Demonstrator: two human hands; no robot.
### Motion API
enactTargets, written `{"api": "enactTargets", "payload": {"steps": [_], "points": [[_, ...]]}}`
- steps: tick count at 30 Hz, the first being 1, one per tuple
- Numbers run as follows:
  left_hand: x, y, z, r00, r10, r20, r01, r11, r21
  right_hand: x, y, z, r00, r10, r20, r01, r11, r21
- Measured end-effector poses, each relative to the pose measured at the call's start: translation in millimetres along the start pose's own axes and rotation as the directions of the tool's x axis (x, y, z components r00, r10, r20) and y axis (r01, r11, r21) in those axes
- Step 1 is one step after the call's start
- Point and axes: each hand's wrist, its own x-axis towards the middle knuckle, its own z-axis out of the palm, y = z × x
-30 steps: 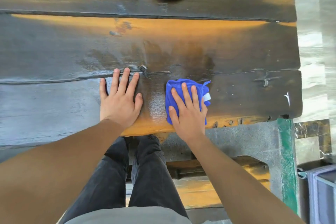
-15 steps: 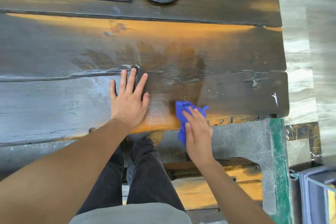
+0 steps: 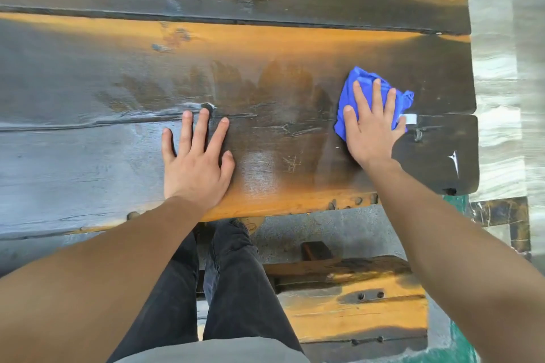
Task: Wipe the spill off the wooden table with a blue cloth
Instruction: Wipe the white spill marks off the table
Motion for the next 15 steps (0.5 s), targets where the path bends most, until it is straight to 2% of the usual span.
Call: {"api": "enactTargets", "payload": {"steps": [8, 15], "points": [[-0.6, 0.6, 2.3, 1.0, -0.002, -0.024, 0.003, 1.0, 0.017, -66.5, -22.8, 24.4, 0.992, -0.129, 0.004, 0.128, 0.985, -0.116], [-0.7, 1.0, 0.9, 0.999, -0.005, -0.031, 0.006, 1.0, 0.008, -135.7, -33.3, 43.5, 0.978, -0.207, 0.021, 0.208, 0.976, -0.064]]}}
